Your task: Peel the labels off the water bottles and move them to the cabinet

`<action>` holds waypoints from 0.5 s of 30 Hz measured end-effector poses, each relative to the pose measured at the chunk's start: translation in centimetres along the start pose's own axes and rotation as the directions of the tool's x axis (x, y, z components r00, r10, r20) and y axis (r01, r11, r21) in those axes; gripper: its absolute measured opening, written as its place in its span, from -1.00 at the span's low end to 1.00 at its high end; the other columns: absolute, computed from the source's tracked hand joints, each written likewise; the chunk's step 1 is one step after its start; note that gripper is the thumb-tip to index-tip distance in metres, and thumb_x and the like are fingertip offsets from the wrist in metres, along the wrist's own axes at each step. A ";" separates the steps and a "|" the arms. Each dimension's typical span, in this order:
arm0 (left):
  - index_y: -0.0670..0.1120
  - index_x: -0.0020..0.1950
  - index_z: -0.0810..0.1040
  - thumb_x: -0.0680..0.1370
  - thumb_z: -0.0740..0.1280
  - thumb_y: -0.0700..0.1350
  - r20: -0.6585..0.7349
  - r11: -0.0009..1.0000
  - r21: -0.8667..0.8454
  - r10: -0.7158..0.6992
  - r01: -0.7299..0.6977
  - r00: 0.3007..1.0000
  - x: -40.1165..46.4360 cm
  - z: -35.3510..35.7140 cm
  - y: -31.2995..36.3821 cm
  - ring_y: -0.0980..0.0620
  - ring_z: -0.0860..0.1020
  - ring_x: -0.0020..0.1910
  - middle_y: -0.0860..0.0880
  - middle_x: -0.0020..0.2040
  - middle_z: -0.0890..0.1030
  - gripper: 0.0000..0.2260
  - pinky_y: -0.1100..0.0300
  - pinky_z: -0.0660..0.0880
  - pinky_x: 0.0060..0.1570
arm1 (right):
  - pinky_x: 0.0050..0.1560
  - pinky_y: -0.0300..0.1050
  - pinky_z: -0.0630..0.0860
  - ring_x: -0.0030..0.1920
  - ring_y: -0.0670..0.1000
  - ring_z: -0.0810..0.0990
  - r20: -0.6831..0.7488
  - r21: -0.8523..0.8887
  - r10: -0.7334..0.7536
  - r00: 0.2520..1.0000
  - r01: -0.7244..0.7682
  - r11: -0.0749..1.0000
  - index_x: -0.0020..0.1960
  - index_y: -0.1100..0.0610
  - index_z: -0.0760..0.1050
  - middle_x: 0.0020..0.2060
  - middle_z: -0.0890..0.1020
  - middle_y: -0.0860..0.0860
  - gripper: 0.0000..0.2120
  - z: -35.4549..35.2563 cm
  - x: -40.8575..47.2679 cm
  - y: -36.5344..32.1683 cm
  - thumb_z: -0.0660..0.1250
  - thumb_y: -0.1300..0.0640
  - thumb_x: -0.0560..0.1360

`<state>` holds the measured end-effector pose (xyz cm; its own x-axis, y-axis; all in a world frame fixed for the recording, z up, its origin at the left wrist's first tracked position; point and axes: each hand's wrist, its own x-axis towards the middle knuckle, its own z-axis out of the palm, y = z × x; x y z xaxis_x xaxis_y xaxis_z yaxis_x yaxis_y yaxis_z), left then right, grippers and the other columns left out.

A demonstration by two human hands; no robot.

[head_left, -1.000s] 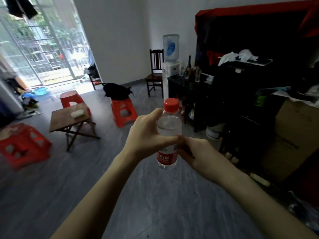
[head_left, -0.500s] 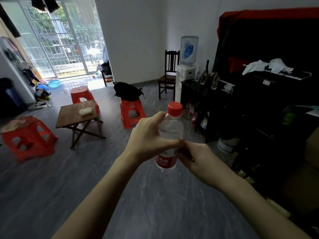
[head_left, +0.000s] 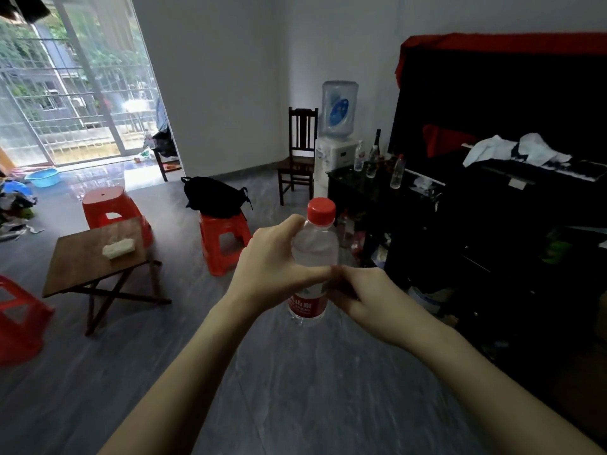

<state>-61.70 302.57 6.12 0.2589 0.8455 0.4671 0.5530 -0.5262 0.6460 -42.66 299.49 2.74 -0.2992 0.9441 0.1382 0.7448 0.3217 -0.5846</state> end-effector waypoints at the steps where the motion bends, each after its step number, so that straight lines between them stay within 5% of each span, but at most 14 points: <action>1: -0.12 0.00 0.56 0.24 0.49 0.33 0.003 1.000 -0.020 -0.007 0.007 1.000 1.1 0.1 -1.0 -0.04 0.69 -0.12 0.00 -0.13 0.69 -0.41 -0.13 0.63 -0.12 | -0.02 -0.06 0.60 -0.07 -0.14 0.64 0.002 0.001 0.007 1.000 -0.007 1.000 0.13 0.05 0.58 -0.05 0.68 -0.08 -0.85 0.0 1.4 0.4 0.34 0.07 0.58; 8: -0.06 0.01 0.57 0.24 0.53 0.31 -0.023 0.997 -0.057 -0.059 0.057 0.998 9.6 2.4 -6.9 0.04 0.69 -0.10 0.04 -0.10 0.70 -0.45 -0.08 0.64 -0.08 | 0.02 0.01 0.59 -0.02 -0.04 0.66 0.035 -0.034 0.022 0.999 -0.021 0.999 0.13 0.10 0.58 -0.01 0.69 0.00 -0.84 -0.7 11.5 5.0 0.34 0.09 0.57; 15: -0.04 0.07 0.57 0.26 0.51 0.34 -0.018 0.995 -0.034 -0.094 0.093 0.995 21.9 6.1 -12.6 0.08 0.69 -0.05 0.07 -0.05 0.70 -0.42 -0.07 0.66 -0.05 | 0.00 0.01 0.61 0.03 -0.06 0.66 0.060 -0.039 -0.007 0.998 0.009 0.999 0.14 -0.08 0.58 0.02 0.69 -0.09 -0.83 -3.0 24.3 11.9 0.33 0.05 0.57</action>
<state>-58.22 328.31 4.54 0.1915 0.8893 0.4153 0.5475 -0.4480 0.7068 -39.23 326.49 1.56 -0.3397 0.9358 0.0939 0.7646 0.3329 -0.5519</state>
